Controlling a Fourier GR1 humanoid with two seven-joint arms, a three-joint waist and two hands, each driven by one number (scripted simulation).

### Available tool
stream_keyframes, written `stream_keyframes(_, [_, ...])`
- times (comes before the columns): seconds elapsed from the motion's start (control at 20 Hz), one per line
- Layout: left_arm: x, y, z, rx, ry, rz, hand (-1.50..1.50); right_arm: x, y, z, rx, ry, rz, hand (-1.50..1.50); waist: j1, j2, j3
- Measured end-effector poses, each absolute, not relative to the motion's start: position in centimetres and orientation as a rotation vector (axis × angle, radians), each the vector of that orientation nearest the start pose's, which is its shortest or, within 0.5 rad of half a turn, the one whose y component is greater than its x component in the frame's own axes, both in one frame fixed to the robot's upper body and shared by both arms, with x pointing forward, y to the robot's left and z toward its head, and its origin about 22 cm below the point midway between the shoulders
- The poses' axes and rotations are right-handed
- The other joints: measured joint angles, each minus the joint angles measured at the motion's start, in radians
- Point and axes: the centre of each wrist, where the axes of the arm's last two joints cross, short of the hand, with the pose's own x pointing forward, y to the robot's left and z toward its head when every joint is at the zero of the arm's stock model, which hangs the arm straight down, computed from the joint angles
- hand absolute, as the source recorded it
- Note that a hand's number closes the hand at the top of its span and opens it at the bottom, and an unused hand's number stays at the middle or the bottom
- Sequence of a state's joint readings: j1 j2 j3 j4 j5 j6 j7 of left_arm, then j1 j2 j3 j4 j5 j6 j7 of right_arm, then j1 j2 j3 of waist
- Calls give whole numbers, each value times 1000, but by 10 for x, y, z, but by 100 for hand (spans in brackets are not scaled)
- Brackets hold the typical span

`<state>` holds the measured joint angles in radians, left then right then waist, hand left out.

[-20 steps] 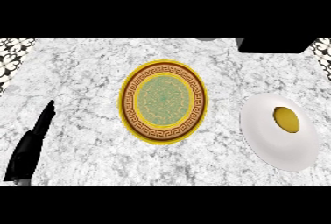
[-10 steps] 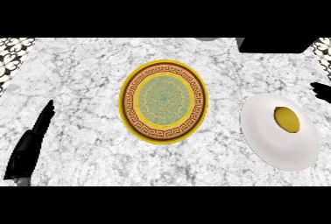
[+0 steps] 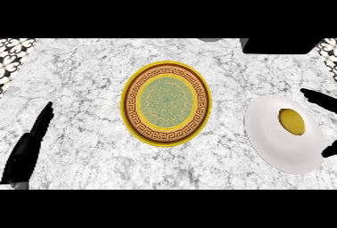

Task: Pick the lemon from the plate and place it in the plate

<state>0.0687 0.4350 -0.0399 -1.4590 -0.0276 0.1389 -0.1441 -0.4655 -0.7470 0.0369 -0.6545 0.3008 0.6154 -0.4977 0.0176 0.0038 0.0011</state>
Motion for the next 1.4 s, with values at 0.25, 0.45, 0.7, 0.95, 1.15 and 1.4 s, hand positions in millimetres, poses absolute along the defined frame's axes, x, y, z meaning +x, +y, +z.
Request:
stream_keyframes(0.25, [217,337,-3,460,-1519,-302,0,316,-453,31,-104,-1168,950,-150,-4,-1,0])
stream_keyframes(0.45, [213,330,-4,462,-1520,-304,0,323,-447,26,-104,-1144,971,-150,-4,-1,0])
stream_keyframes(0.7, [214,335,-4,469,-1524,-301,0,324,-435,5,-91,-1134,972,-150,-4,-1,0])
stream_keyframes(0.95, [217,333,-4,469,-1518,-298,0,322,-436,-5,-85,-1146,978,150,-5,-1,-1])
stream_keyframes(1.15, [216,337,-2,463,-1516,-304,0,326,-432,-7,-76,-1192,956,150,-3,-1,-1])
stream_keyframes(1.4, [220,332,-5,465,-1517,-300,0,329,-426,-10,-102,-1211,952,150,-7,-2,-1])
